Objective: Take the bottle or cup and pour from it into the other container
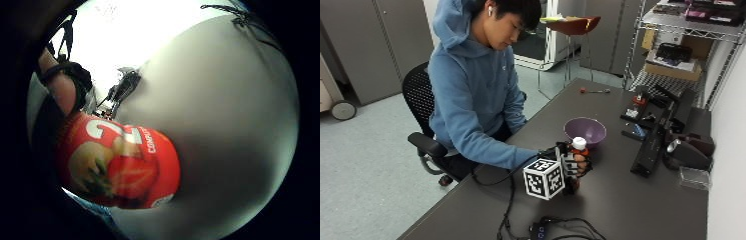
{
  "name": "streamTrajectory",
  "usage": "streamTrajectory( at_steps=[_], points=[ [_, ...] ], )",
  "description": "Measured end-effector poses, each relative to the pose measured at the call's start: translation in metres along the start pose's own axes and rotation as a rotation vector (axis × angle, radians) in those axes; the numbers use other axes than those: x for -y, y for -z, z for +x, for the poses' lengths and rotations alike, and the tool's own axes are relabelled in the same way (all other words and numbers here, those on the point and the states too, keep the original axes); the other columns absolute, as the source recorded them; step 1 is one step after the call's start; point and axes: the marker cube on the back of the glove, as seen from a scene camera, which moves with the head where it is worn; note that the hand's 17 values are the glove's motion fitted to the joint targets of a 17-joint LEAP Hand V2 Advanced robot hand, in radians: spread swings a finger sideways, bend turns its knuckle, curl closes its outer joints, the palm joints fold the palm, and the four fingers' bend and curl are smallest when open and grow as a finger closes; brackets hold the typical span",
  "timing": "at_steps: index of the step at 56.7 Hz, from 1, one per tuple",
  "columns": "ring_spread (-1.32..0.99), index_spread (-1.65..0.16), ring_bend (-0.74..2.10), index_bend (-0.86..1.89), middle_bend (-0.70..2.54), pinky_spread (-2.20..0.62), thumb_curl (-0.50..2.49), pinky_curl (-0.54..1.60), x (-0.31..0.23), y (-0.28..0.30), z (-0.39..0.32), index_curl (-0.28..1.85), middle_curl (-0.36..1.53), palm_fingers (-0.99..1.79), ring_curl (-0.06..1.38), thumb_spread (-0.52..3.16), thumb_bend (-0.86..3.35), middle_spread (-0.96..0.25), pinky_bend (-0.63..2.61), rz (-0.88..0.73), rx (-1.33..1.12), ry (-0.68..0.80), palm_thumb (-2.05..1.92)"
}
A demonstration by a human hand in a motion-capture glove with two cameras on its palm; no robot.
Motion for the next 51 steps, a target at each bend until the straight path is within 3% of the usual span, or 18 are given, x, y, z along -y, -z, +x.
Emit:
streamTrajectory(
  at_steps=[29, 51],
  points=[
    [-0.13, -0.11, 0.54, 0.12, 0.30, -0.07, 0.64, 0.37, 0.016, -0.033, -0.085, 0.29, 0.48, 1.08, 0.43, 0.25, -0.04, -0.04, 0.39, -0.319, -0.368, 0.142, 1.12],
    [-0.13, -0.12, 0.53, 0.12, 0.29, -0.09, 0.68, 0.38, 0.029, -0.080, -0.118, 0.30, 0.51, 1.10, 0.46, 0.20, -0.04, -0.04, 0.39, -0.646, -0.913, 0.224, 1.11]
  ],
)
